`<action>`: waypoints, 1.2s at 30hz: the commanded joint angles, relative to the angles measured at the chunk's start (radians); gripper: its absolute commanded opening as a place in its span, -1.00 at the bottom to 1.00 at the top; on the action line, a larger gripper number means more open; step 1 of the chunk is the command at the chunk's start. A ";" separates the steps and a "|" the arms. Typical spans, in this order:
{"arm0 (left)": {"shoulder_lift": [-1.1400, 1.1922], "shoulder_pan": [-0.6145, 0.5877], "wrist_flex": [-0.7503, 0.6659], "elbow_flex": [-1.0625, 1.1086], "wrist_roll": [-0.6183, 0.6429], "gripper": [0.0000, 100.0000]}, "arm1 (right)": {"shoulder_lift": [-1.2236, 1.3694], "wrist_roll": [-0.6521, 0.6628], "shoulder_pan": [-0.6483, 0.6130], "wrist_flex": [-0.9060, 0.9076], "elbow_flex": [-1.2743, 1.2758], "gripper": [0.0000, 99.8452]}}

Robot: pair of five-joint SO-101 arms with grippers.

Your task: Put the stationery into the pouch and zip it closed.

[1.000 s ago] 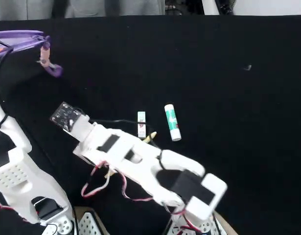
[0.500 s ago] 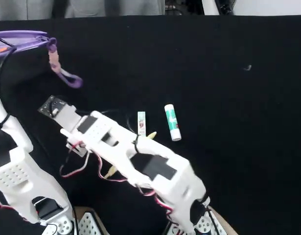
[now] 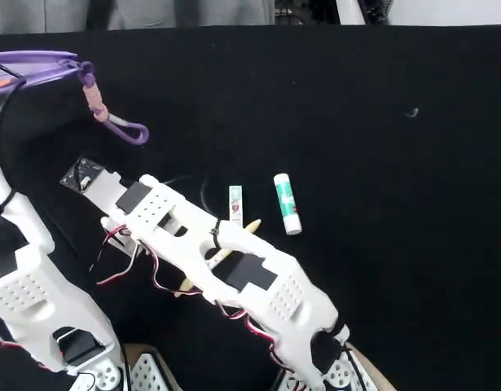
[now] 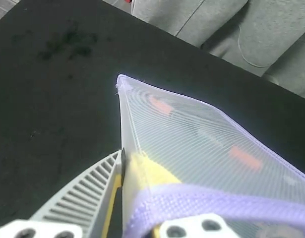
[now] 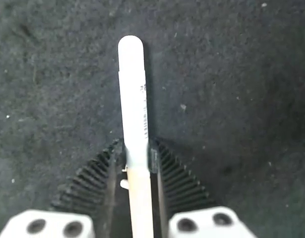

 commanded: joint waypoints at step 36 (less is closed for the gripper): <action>-0.152 0.461 0.101 0.156 0.118 -0.94 | -1.837 0.003 0.301 -0.822 1.041 -0.98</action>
